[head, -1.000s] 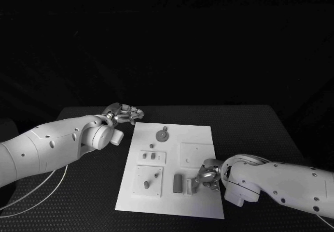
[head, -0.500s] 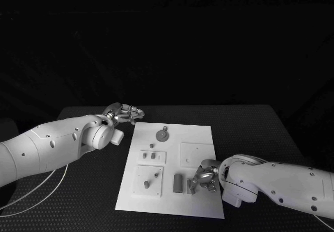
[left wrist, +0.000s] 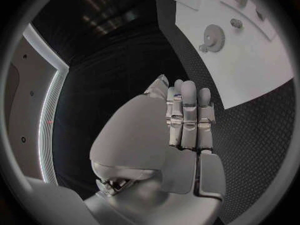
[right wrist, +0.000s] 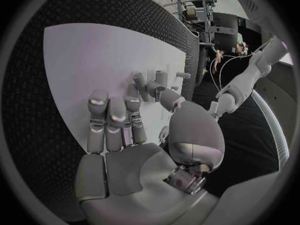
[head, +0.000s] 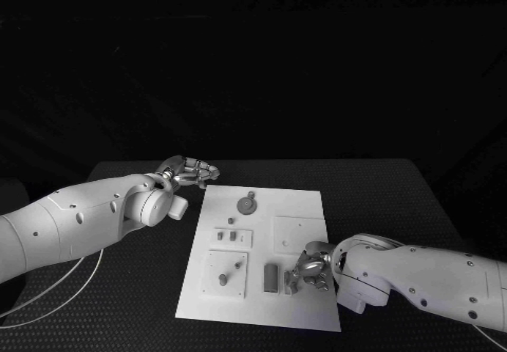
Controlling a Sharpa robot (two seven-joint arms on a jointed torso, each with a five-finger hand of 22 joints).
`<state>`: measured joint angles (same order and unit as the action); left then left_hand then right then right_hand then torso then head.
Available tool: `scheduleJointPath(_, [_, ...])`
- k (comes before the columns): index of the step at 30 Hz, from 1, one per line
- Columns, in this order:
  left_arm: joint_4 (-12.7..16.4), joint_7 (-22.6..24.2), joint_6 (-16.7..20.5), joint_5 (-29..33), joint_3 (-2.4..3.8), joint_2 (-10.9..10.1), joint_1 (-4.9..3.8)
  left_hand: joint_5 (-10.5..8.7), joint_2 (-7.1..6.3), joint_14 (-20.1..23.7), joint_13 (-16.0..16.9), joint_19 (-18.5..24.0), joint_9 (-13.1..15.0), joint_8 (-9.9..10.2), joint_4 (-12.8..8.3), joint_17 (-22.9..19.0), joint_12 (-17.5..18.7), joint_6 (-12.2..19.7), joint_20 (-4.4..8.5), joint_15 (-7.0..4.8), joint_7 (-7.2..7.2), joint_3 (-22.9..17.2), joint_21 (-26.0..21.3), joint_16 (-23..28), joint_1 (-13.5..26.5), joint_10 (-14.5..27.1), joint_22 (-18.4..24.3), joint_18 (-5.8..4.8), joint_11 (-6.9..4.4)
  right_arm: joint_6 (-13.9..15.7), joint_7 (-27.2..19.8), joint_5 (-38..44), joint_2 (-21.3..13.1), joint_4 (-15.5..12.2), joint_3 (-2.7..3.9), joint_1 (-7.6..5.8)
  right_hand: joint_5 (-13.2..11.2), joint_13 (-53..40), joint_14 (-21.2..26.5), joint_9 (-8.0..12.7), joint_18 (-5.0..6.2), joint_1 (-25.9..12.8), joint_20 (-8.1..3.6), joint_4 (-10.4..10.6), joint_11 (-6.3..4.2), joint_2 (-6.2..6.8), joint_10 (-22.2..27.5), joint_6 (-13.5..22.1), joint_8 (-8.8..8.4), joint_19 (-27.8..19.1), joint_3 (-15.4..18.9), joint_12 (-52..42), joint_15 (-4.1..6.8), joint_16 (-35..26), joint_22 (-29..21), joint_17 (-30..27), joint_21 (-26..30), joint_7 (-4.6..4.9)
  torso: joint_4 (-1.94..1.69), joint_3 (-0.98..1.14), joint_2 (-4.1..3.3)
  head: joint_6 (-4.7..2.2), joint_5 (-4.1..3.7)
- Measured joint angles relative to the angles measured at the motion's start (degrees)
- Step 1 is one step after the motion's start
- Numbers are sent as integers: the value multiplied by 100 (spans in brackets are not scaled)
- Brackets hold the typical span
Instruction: Assemble the parts on the task board
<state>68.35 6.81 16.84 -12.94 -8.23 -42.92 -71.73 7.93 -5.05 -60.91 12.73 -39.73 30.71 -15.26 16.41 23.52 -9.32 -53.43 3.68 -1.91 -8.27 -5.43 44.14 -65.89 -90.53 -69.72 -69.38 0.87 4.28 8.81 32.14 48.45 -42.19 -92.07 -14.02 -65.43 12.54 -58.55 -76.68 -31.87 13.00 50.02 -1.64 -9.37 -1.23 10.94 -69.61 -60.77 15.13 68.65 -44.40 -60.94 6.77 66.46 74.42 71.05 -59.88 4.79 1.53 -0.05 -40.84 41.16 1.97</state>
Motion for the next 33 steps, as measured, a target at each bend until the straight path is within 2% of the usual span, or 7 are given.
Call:
scheduleJointPath(5, [3,-2,-1,-1,0,-4,0,0,0,0,0,0,0,0,0,0,0,0,0,0,0,0,0,0,0,0,0,0,0,-1,-8,-4,13,23,5,10,-214,-11,0,0,1,-42,-12,44,0,42,0,-9,32,14,44,0,0,0,-14,0,0,-9,0,0,-3,9,4])
scheduleJointPath(11, [5,-3,-3,-4,0,-8,0,0,0,0,0,0,0,0,0,0,0,0,0,0,0,0,0,0,0,0,1,0,0,-6,-18,-5,16,28,6,11,-679,-24,-1,4,-1,-136,-43,234,0,136,0,-10,12,1,44,22,-1,0,-22,1,0,-10,0,2,-3,21,9])
scheduleJointPath(18, [5,-4,-5,-6,0,-8,0,0,0,0,0,0,0,0,0,-1,0,0,0,0,0,0,0,0,0,0,-5,0,0,-20,-37,-6,7,20,6,11,-700,-25,-1,44,-1,-153,-43,276,0,153,0,-10,-5,0,35,22,-2,0,-22,24,0,-10,3,1,1,34,13])
scheduleJointPath(23, [8,-4,-6,-8,0,-15,0,0,0,0,0,0,0,0,0,-1,0,0,0,0,0,0,0,0,0,0,-4,0,0,-37,-44,-5,-5,1,5,15,-700,-29,-23,44,-2,-190,-43,328,0,127,0,-22,-3,0,45,22,18,0,-22,42,0,2,2,0,3,42,14])
scheduleJointPath(33, [12,-5,-6,-12,0,-22,0,0,0,0,1,0,0,0,0,-1,0,0,0,0,0,0,0,0,0,0,-9,0,0,-102,-55,20,-20,-26,-2,23,-700,-34,-26,37,-1,-295,-42,384,-42,22,-1,-123,41,0,52,22,17,28,-20,67,0,-38,1,-3,3,50,14])
